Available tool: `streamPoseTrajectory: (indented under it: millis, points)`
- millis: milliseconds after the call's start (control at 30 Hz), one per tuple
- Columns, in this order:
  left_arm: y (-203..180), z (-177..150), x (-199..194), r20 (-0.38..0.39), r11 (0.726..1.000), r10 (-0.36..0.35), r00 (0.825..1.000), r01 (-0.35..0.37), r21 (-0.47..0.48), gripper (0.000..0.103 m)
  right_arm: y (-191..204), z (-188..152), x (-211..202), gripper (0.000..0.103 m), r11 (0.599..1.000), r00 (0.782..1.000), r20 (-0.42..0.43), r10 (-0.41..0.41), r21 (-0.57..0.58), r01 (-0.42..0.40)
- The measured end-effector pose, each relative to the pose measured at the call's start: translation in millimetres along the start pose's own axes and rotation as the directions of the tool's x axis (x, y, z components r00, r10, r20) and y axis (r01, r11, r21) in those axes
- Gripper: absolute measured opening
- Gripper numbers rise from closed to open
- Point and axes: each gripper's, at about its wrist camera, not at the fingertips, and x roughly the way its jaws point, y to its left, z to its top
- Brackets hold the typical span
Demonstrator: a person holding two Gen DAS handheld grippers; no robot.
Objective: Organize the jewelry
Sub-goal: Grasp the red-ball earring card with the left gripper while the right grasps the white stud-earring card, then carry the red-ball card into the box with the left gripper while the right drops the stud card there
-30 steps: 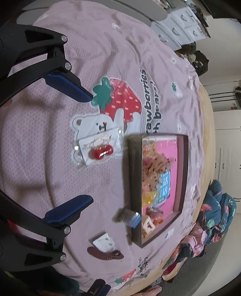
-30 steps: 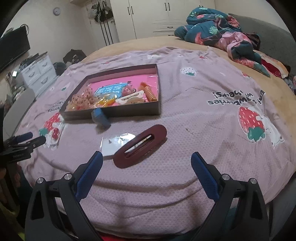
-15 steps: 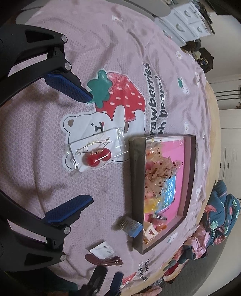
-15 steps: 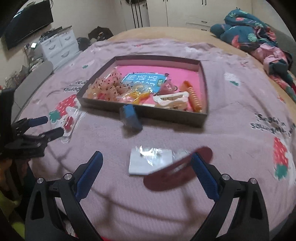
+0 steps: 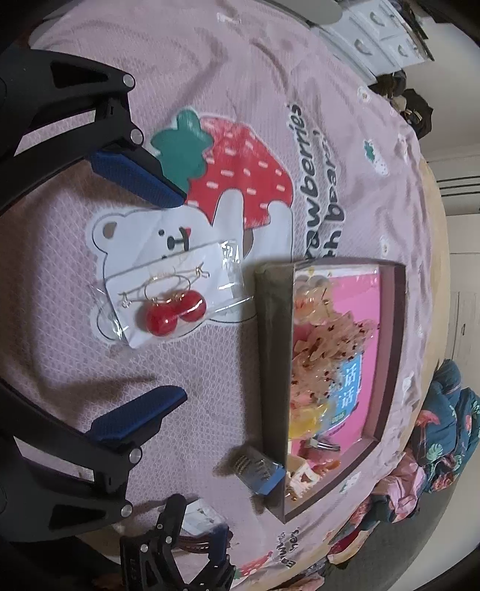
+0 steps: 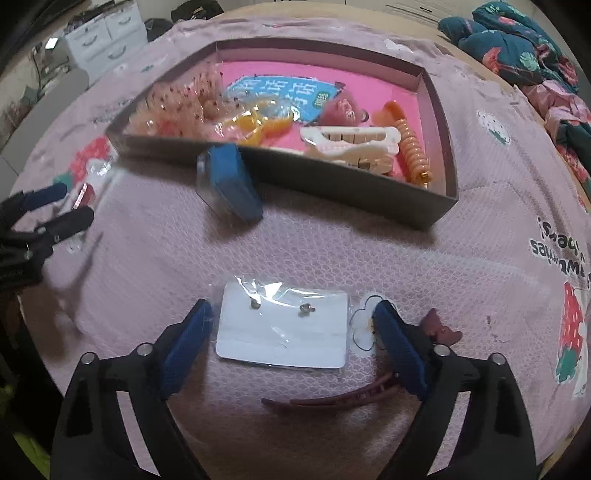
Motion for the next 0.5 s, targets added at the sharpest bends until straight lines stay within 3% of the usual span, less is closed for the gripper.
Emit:
streamPoseTrajectory:
  millis: [67, 167, 233, 300, 367, 500]
  points:
    - [-1.7, -0.6, 2.5, -0.004, 1.000, -0.005, 1.000, 0.005, 0.000, 0.086, 1.2, 0.5, -2.8, 0.072, 1.000, 1.000, 0.026, 0.009, -0.003, -0.009]
    - [-4.6, -0.2, 6.3, -0.006, 1.000, -0.004, 1.000, 0.004, 0.005, 0.080, 3.5, 3.2, -5.8, 0.067, 0.999, 0.998, 0.044, 0.050, 0.007, -0.051]
    - [-7.3, 1.2, 8.0, -0.006, 1.000, -0.006, 1.000, 0.006, 0.014, 0.069, 10.2, 3.3, -7.3, 0.066, 0.995, 0.994, 0.056, 0.096, 0.002, -0.096]
    - [-9.2, 1.9, 9.0, -0.003, 1.000, 0.002, 1.000, -0.002, 0.022, 0.049, 17.5, 3.0, -7.7, 0.066, 0.993, 0.991, 0.061, 0.120, -0.004, -0.120]
    - [-11.6, 2.6, 9.6, -0.004, 1.000, -0.001, 1.000, 0.001, 0.031, 0.037, 24.5, 1.3, -11.0, 0.066, 0.991, 0.988, 0.074, 0.137, -0.010, -0.137]
    - [-18.0, 1.5, 6.1, -0.005, 0.998, -0.015, 1.000, 0.016, 0.063, 0.034, 27.1, -3.6, -22.9, 0.066, 0.983, 0.978, 0.115, 0.177, 0.023, -0.180]
